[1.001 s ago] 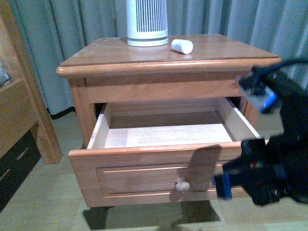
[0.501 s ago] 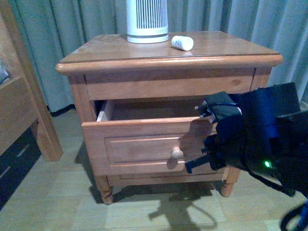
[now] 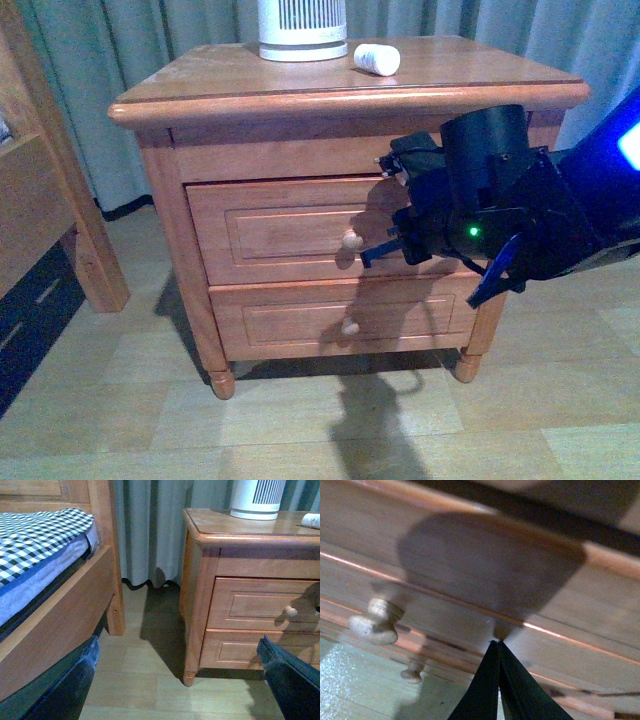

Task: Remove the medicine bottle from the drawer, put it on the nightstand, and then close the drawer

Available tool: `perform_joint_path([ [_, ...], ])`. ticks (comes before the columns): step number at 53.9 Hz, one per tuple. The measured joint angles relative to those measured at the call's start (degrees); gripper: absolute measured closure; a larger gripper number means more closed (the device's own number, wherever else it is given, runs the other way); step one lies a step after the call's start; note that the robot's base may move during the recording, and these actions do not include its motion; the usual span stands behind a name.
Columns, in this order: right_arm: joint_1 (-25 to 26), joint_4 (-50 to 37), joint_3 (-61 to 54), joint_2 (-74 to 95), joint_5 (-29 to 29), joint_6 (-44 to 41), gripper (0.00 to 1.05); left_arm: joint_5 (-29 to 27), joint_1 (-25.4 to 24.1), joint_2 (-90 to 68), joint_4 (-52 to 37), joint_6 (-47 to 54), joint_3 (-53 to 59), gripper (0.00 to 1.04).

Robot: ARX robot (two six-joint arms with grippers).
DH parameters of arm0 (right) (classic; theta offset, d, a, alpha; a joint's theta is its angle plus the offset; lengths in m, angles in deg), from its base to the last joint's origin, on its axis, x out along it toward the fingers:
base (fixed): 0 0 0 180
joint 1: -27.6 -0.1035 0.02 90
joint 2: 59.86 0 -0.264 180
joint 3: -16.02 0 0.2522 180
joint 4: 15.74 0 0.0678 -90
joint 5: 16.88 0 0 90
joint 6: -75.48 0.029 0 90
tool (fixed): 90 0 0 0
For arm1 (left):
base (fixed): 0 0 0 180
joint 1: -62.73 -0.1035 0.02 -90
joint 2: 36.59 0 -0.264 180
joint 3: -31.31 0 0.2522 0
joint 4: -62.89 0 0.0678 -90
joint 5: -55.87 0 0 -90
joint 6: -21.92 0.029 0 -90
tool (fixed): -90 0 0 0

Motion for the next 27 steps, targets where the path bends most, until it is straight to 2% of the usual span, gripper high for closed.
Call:
perform_joint_path([
  [12, 0.2, -0.8, -1.3, -0.2, -0.3, 2.6, 1.02, 0.0, 0.0, 0.0, 0.0, 0.0, 0.0, 0.07],
  [27, 2.9, 1.0, -13.9, -17.4, -4.6, 17.0, 1.02, 0.0, 0.0, 0.0, 0.0, 0.0, 0.0, 0.07],
])
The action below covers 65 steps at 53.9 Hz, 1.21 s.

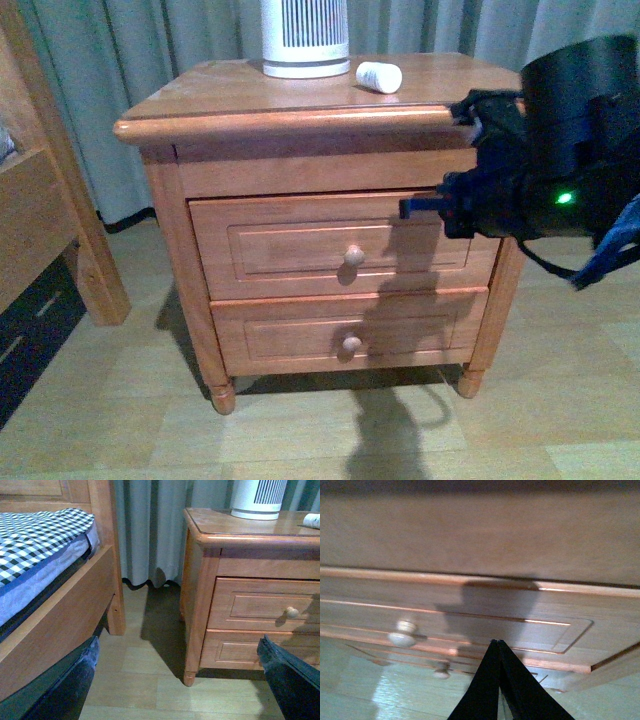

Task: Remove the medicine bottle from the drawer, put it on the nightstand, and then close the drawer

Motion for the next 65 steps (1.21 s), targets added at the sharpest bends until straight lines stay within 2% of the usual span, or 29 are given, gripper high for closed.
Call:
perform_joint_path([
  [12, 2.4, 3.8, -11.5, -22.9, -7.5, 7.4, 1.02, 0.0, 0.0, 0.0, 0.0, 0.0, 0.0, 0.07],
  [20, 3.8, 7.5, -19.8, -42.4, -10.0, 7.2, 1.02, 0.0, 0.0, 0.0, 0.0, 0.0, 0.0, 0.07],
  [31, 5.0, 16.9, -31.2, -70.1, -10.8, 3.8, 0.68, 0.0, 0.0, 0.0, 0.0, 0.0, 0.0, 0.07],
  [34, 3.6, 21.4, -34.3, -78.2, -0.7, -0.5, 0.77, 0.0, 0.0, 0.0, 0.0, 0.0, 0.0, 0.07],
  [37, 3.8, 25.3, -38.2, -85.7, 5.0, -3.3, 0.86, 0.0, 0.0, 0.0, 0.0, 0.0, 0.0, 0.07],
  [42, 9.1, 32.2, -44.9, -98.7, 2.8, -6.0, 1.02, 0.0, 0.0, 0.0, 0.0, 0.0, 0.0, 0.07],
  [48, 10.1, 31.2, -52.5, -109.0, 1.9, -6.9, 1.02, 0.0, 0.0, 0.0, 0.0, 0.0, 0.0, 0.07],
  [59, 10.3, 28.5, -65.3, -118.0, 1.9, -7.6, 1.02, 0.0, 0.0, 0.0, 0.0, 0.0, 0.0, 0.07],
  [65, 10.3, 28.4, -65.9, -119.1, 2.0, -7.7, 1.02, 0.0, 0.0, 0.0, 0.0, 0.0, 0.0, 0.07],
])
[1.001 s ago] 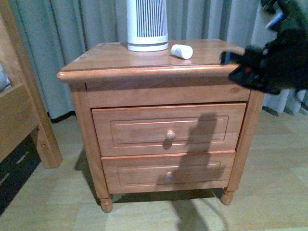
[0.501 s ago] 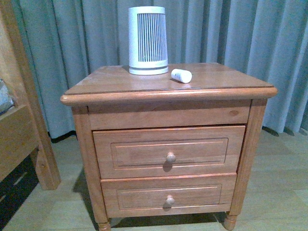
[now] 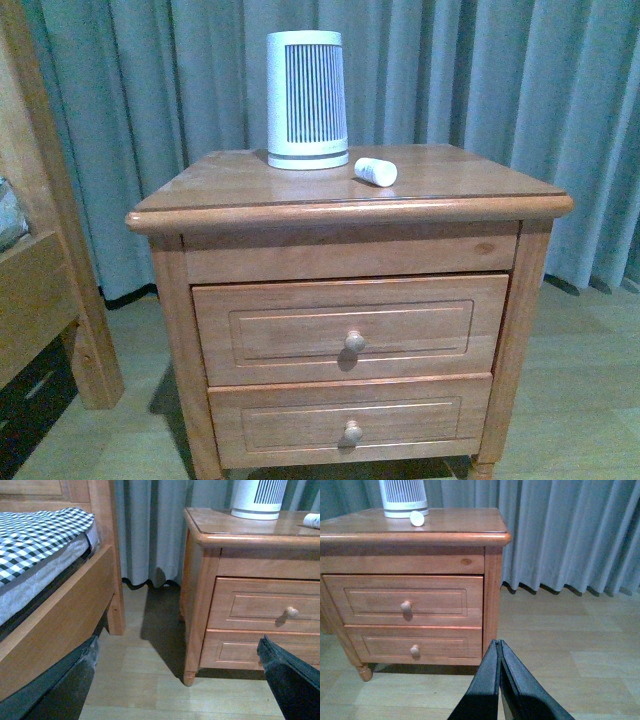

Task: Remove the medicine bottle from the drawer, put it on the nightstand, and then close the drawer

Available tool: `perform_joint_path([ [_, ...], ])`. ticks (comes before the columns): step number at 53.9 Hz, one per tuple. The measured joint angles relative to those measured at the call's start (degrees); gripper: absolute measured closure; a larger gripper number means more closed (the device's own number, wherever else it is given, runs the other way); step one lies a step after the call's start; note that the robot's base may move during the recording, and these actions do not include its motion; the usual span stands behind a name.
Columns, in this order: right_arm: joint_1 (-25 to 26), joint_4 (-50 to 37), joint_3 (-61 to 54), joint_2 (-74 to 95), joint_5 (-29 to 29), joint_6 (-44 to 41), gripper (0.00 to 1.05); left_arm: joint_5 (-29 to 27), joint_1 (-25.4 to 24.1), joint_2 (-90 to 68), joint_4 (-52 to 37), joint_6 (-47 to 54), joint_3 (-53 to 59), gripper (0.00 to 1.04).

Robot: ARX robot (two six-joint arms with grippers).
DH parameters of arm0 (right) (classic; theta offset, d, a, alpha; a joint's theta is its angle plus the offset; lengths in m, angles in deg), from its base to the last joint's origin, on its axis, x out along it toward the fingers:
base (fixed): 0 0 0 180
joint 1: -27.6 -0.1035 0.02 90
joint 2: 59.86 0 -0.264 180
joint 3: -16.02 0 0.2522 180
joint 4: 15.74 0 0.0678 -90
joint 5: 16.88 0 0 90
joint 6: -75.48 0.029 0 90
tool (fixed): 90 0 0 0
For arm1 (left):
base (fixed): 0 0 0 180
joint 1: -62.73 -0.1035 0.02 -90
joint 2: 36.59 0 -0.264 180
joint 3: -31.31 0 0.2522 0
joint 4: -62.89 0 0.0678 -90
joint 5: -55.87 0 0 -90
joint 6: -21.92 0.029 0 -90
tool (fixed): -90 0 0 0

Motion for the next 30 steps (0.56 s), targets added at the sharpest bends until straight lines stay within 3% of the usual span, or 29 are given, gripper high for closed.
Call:
perform_joint_path([
  [8, 0.0, -0.1, 0.0, -0.2, 0.0, -0.1, 1.01, 0.0, 0.0, 0.0, 0.0, 0.0, 0.0, 0.07],
  [17, 0.0, -0.1, 0.0, -0.2, 0.0, -0.1, 0.67, 0.0, 0.0, 0.0, 0.0, 0.0, 0.0, 0.07],
  [26, 0.0, -0.1, 0.0, -0.2, -0.1, -0.1, 0.22, 0.0, 0.0, 0.0, 0.0, 0.0, 0.0, 0.07],
  [30, 0.0, -0.1, 0.0, -0.2, 0.0, -0.1, 0.09, 0.0, 0.0, 0.0, 0.0, 0.0, 0.0, 0.07],
])
